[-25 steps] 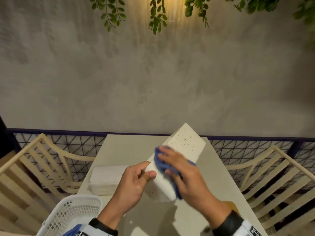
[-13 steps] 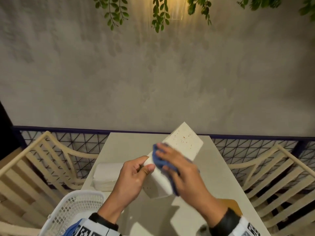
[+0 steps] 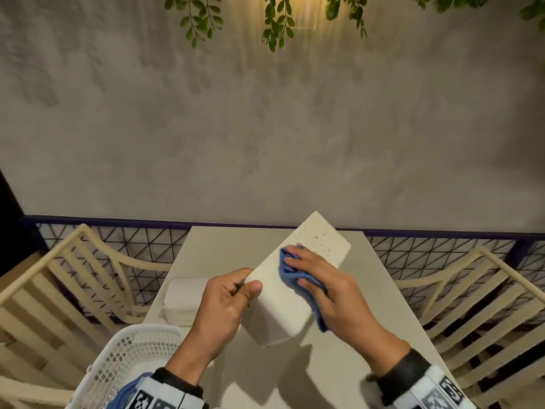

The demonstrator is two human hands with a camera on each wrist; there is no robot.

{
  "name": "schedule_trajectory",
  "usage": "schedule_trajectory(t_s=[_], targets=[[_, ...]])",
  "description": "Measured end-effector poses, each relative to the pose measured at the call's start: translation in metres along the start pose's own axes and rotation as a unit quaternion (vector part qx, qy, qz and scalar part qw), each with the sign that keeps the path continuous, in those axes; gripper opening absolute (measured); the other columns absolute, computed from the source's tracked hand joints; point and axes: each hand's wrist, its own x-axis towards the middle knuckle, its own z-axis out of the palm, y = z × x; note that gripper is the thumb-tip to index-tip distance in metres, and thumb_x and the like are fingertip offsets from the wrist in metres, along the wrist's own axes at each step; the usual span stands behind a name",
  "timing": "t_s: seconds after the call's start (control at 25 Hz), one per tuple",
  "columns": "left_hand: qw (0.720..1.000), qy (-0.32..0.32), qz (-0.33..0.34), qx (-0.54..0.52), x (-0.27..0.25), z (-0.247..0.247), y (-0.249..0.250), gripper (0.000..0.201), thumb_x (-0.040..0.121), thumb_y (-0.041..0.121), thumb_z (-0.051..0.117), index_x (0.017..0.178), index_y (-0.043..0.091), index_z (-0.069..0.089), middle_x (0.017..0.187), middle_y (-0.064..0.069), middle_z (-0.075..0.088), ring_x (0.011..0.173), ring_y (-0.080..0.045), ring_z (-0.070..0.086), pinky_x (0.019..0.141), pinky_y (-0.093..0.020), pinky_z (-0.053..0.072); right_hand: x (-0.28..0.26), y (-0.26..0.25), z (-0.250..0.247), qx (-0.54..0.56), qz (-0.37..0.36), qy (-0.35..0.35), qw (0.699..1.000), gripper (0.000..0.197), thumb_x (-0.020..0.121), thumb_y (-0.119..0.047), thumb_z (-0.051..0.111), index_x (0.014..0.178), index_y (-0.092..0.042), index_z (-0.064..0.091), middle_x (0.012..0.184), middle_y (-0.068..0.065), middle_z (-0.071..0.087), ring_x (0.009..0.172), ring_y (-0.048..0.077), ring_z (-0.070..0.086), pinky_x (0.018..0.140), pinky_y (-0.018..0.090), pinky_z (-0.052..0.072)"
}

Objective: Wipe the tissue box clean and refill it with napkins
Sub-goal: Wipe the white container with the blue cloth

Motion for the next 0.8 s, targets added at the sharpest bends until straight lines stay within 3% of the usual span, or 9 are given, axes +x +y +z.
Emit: schedule_trajectory(t_s=[0.12, 0.28, 0.36, 0.44, 0.52, 0.6, 0.68, 0.8], targets=[[0.999, 0.021, 0.008, -0.042, 0.001, -0.005, 0.001, 0.029, 0.067, 0.046, 0.064, 0.076, 0.02, 0.073, 0.064, 0.006, 0.068, 0.062, -0.003, 0.056, 0.057, -0.016, 0.044, -0.009, -0.004, 0.006, 0.009, -0.094, -0.07, 0.993, 0.03, 0.097, -0.023, 0.045, 0.121, -0.011, 0.058, 0.14, -0.008, 0.048, 0.133, 0.018, 0.041, 0.113, 0.028, 0.028], [1.0, 0.018, 0.003, -0.024, -0.001, -0.007, -0.001, 0.047, 0.061, 0.067, 0.064, 0.073, 0.022, 0.071, 0.059, 0.008, 0.062, 0.059, -0.002, 0.048, 0.052, -0.015, 0.036, 0.002, -0.002, -0.003, 0.014, -0.018, -0.024, 0.999, 0.043, 0.098, -0.036, 0.038, 0.117, -0.006, 0.062, 0.135, 0.002, 0.053, 0.133, 0.008, 0.04, 0.111, 0.026, 0.031], [0.999, 0.028, 0.014, -0.034, -0.001, -0.006, -0.001, 0.05, 0.062, 0.069, 0.063, 0.077, 0.022, 0.072, 0.063, 0.006, 0.066, 0.061, -0.005, 0.051, 0.055, -0.017, 0.04, 0.002, -0.003, 0.005, 0.019, -0.054, -0.054, 0.997, 0.04, 0.098, -0.028, 0.038, 0.117, -0.002, 0.061, 0.134, 0.008, 0.052, 0.133, 0.015, 0.041, 0.112, 0.028, 0.029], [0.999, 0.027, 0.007, -0.033, -0.002, -0.008, -0.001, 0.053, 0.06, 0.071, 0.063, 0.075, 0.02, 0.072, 0.062, 0.005, 0.064, 0.061, -0.006, 0.05, 0.055, -0.017, 0.038, -0.003, -0.001, 0.001, 0.017, -0.067, -0.075, 0.995, 0.036, 0.098, -0.028, 0.042, 0.118, -0.005, 0.061, 0.136, 0.006, 0.052, 0.133, 0.015, 0.041, 0.111, 0.033, 0.032], [1.0, 0.023, 0.002, -0.018, -0.004, -0.006, -0.002, 0.052, 0.061, 0.07, 0.062, 0.071, 0.02, 0.07, 0.058, 0.007, 0.06, 0.059, -0.004, 0.046, 0.052, -0.015, 0.034, 0.001, 0.003, -0.007, 0.008, -0.018, -0.031, 0.999, 0.035, 0.094, -0.031, 0.048, 0.117, -0.009, 0.062, 0.135, 0.001, 0.052, 0.132, 0.002, 0.039, 0.109, 0.034, 0.034], [1.0, 0.016, 0.014, -0.023, -0.004, 0.0, -0.001, 0.041, 0.066, 0.06, 0.064, 0.075, 0.021, 0.071, 0.061, 0.006, 0.063, 0.06, -0.004, 0.049, 0.054, -0.016, 0.038, 0.01, -0.002, -0.004, 0.009, -0.027, -0.018, 0.999, 0.035, 0.094, -0.028, 0.049, 0.117, -0.007, 0.062, 0.134, 0.002, 0.051, 0.132, 0.004, 0.039, 0.111, 0.032, 0.033], [1.0, 0.005, 0.023, -0.017, -0.002, 0.003, 0.002, 0.037, 0.067, 0.053, 0.064, 0.079, 0.019, 0.071, 0.064, 0.005, 0.066, 0.062, -0.002, 0.052, 0.055, -0.015, 0.041, 0.017, -0.014, 0.008, 0.015, -0.058, -0.055, 0.997, 0.03, 0.093, -0.021, 0.052, 0.119, -0.01, 0.061, 0.137, -0.004, 0.049, 0.132, 0.009, 0.041, 0.111, 0.028, 0.032], [1.0, 0.0, 0.017, -0.009, -0.003, 0.005, -0.002, 0.034, 0.069, 0.044, 0.058, 0.079, 0.013, 0.068, 0.061, 0.005, 0.061, 0.06, -0.001, 0.048, 0.053, -0.014, 0.037, 0.015, -0.008, 0.006, 0.031, -0.011, -0.016, 0.999, 0.03, 0.091, -0.026, 0.052, 0.117, -0.014, 0.062, 0.135, -0.012, 0.048, 0.13, -0.002, 0.04, 0.11, 0.024, 0.033]])
